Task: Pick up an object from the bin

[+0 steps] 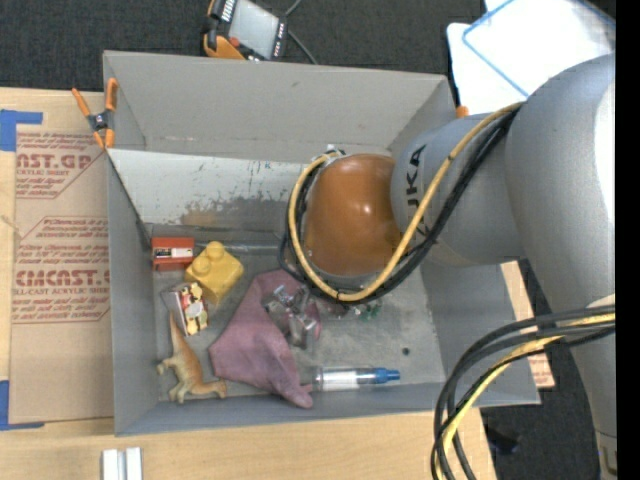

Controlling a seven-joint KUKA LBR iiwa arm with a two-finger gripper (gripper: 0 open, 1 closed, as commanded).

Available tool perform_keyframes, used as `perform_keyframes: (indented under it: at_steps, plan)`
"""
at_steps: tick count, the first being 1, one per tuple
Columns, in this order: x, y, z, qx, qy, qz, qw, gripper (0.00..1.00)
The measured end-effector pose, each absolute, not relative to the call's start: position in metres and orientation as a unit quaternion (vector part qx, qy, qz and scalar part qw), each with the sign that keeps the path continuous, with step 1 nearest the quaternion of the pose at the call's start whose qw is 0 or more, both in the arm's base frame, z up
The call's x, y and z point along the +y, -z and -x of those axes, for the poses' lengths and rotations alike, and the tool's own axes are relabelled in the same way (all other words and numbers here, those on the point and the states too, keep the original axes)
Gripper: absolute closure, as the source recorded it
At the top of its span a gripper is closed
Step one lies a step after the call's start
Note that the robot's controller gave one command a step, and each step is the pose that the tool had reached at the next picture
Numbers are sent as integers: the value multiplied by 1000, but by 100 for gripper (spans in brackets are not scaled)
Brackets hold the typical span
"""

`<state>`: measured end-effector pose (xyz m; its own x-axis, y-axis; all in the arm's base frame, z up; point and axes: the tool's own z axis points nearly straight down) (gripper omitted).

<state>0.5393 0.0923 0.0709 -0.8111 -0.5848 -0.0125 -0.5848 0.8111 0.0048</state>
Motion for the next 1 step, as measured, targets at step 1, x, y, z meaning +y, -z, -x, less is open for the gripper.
perform_keyframes:
  at_steps: [1]
  plan:
    - [92, -71, -539, 952, -4, 307, 5, 100]
